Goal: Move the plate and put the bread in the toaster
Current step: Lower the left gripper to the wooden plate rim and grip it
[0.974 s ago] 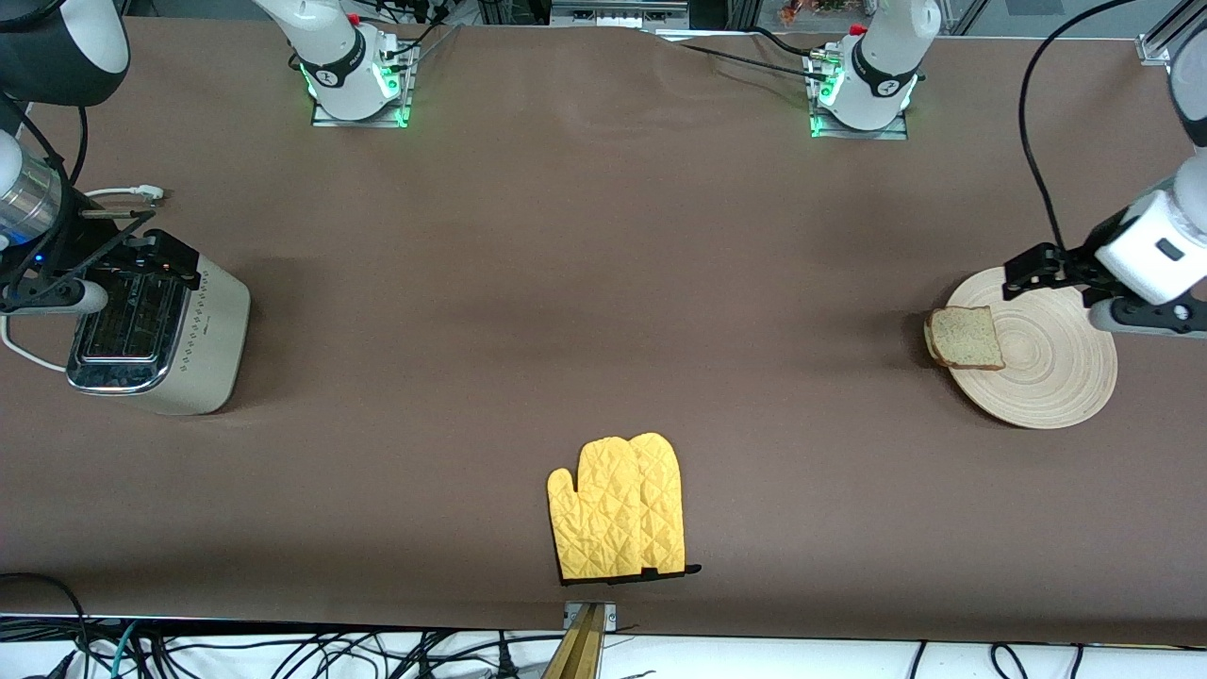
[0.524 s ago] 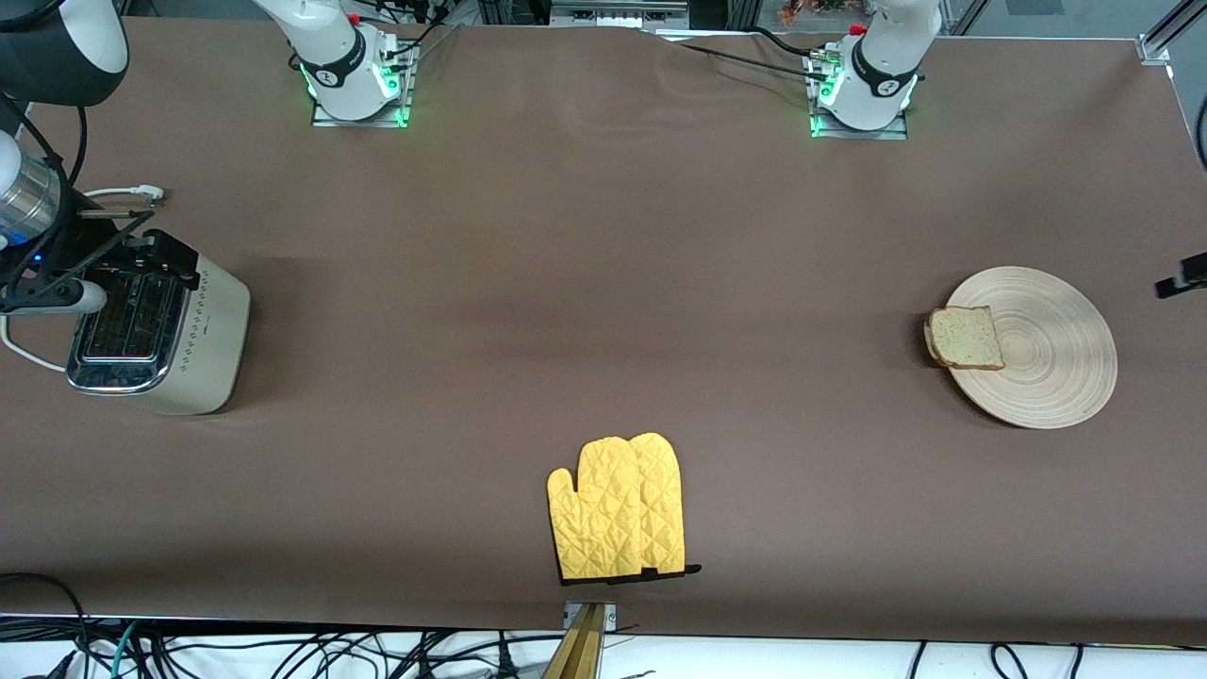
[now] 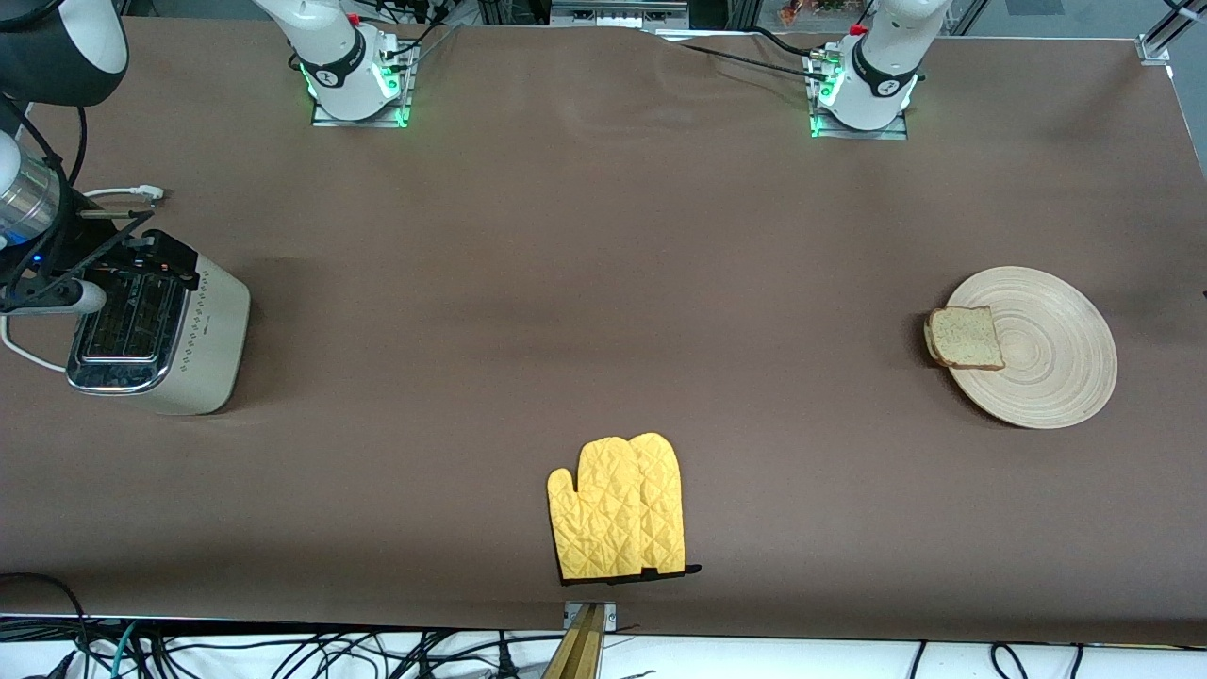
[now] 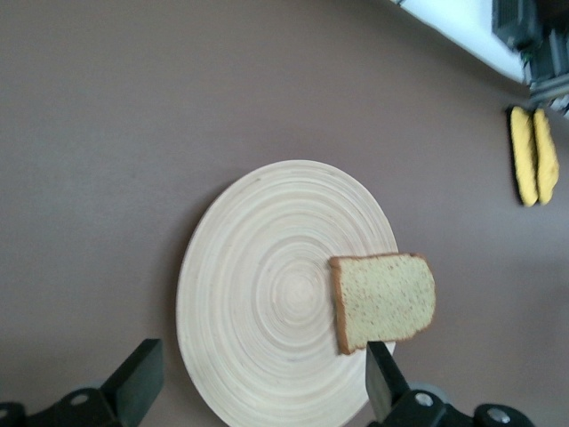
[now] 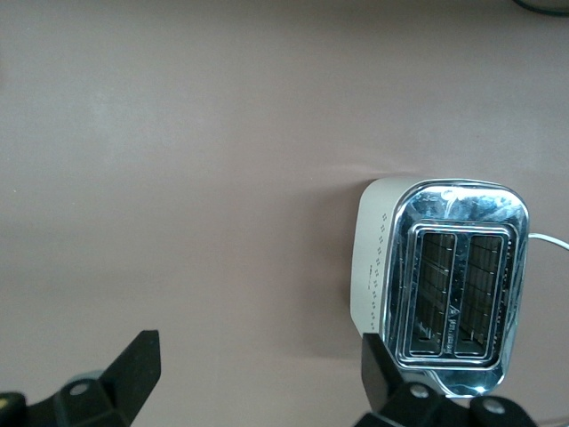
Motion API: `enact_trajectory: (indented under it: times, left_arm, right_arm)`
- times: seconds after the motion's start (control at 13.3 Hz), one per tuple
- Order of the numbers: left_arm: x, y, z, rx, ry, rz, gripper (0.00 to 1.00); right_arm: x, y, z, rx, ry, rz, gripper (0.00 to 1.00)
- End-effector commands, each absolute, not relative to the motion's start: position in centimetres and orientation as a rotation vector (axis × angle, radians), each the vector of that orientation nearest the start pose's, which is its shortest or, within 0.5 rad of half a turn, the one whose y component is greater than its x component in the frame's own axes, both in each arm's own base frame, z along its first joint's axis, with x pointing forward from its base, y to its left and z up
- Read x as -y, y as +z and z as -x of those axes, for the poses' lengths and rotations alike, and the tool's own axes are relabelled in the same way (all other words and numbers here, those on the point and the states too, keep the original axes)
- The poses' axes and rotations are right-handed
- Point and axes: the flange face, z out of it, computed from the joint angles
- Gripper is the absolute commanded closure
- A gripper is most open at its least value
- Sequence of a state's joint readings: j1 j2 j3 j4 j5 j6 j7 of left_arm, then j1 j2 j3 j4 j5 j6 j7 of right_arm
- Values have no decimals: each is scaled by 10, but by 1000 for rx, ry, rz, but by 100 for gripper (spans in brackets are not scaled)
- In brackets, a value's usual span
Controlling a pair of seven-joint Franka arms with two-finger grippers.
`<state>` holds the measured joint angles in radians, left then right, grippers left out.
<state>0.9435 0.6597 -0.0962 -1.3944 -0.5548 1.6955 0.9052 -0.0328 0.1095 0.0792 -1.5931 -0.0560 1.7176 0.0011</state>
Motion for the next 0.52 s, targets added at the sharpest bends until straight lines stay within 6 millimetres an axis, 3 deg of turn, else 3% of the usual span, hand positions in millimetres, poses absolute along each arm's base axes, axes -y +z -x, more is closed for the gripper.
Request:
enact_trajectory:
  times: [0.0, 0.22, 0.45]
  left_arm:
    - [-521, 255, -478, -246, 388, -2331, 0]
    - [-519, 201, -471, -308, 399, -2220, 0]
    - [-517, 174, -461, -333, 368, -2187, 0]
  right_arm:
    - [-20, 568, -599, 86, -36, 3185, 0]
    - [-19, 569, -599, 84, -39, 3185, 0]
    - [-19, 568, -599, 84, -36, 3185, 0]
